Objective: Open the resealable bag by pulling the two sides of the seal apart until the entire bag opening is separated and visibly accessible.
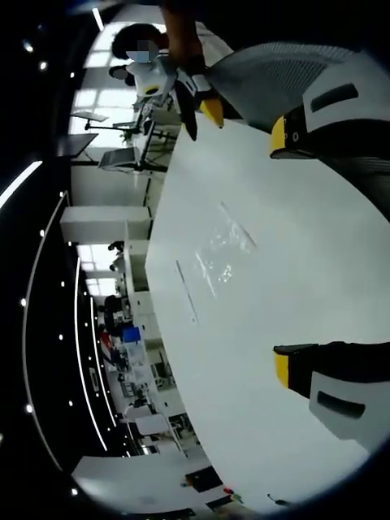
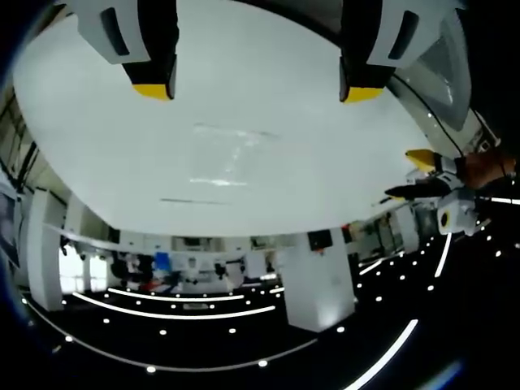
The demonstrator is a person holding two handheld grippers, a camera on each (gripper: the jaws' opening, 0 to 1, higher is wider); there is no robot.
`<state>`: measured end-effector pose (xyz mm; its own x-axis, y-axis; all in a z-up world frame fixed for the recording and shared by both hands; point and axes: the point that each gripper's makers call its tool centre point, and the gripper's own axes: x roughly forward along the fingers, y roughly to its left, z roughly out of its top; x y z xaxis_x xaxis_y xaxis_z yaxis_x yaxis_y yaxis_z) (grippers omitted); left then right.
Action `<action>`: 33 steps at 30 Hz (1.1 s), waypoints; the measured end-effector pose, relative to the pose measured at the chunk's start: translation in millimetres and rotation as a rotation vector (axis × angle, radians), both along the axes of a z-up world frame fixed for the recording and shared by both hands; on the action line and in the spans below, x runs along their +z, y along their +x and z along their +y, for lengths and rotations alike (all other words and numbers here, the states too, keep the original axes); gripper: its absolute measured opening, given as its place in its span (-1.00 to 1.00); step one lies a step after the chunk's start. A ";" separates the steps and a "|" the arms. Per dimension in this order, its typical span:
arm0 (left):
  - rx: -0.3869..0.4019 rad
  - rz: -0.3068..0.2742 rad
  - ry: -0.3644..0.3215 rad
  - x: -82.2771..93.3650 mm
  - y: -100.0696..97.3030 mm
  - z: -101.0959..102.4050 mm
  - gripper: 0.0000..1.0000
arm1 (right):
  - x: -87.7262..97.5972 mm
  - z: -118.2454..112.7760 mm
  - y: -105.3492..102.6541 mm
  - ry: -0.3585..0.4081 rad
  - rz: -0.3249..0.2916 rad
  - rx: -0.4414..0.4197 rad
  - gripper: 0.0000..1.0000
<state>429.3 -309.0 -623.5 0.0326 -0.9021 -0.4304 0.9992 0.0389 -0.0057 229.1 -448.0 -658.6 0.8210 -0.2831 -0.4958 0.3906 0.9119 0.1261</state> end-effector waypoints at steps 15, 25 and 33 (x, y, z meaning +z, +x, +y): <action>-0.006 -0.007 -0.001 3.8 2.4 -1.7 0.82 | 4.6 -3.9 3.3 -0.010 -0.008 0.006 0.59; -0.007 -0.003 0.016 -0.9 -0.3 0.7 0.80 | 1.9 -2.5 3.9 -0.006 -0.007 0.018 0.55; 0.002 -0.002 0.020 -1.8 0.9 2.3 0.78 | 1.9 -2.7 6.1 -0.014 -0.004 0.037 0.50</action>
